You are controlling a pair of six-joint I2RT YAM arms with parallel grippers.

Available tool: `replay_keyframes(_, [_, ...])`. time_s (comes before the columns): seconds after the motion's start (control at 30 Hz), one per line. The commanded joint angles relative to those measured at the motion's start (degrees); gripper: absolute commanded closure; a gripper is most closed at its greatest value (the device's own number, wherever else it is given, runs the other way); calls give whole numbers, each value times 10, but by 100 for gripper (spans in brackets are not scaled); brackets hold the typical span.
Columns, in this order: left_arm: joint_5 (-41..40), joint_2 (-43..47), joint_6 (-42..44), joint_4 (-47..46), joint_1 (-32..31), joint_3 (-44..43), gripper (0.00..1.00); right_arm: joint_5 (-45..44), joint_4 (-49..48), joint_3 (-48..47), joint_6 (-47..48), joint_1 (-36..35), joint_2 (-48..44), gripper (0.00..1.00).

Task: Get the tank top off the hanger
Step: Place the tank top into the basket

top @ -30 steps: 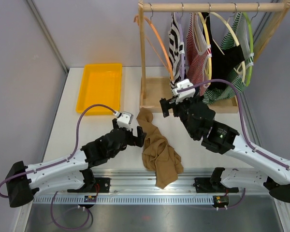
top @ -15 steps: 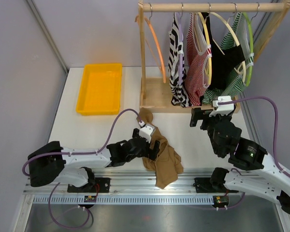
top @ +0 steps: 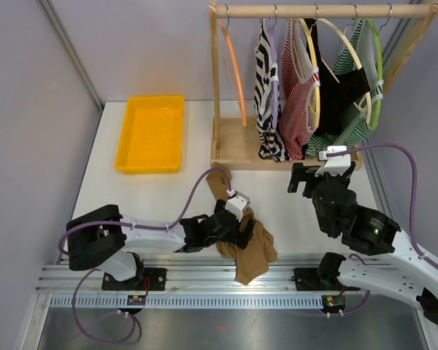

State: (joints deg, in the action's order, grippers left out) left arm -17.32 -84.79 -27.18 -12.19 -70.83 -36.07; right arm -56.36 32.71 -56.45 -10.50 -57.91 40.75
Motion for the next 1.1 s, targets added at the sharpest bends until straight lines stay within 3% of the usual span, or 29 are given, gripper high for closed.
replay_keyframes(0.0, [-6,-25,-28,1,-5,-15,1,-18,0,-11,-21,5,-14,1])
replay_keyframes(0.17, [-21,-55,-59,30,-7,-17,1,-19,-2,-12,-21,5,-8,0])
replay_keyframes(0.27, [-20,-73,-67,30,-8,-17,9,-18,0,-12,-24,4,-3,1])
replay_keyframes(0.3, [-20,-78,-69,30,-7,-16,24,-18,0,-11,-24,5,-4,0])
replay_keyframes(0.4, [-15,-90,-68,27,-7,-19,47,-22,0,-9,-25,5,-9,0])
replay_keyframes(0.5, [-16,-94,-71,29,-7,-23,80,-25,-1,-6,-25,4,-21,0])
replay_keyframes(0.53, [-27,-93,-74,37,-7,-25,100,-27,0,-5,-26,5,-23,0])
replay_keyframes(0.73, [-85,-57,-69,83,-7,-30,100,-26,-5,-2,-27,5,-30,0])
replay_keyframes(0.87, [-145,5,-74,120,-9,-23,100,-29,-10,1,-23,5,-16,0])
replay_keyframes(1.07, [-270,133,-74,248,-8,-42,100,-27,-34,17,-17,5,0,1])
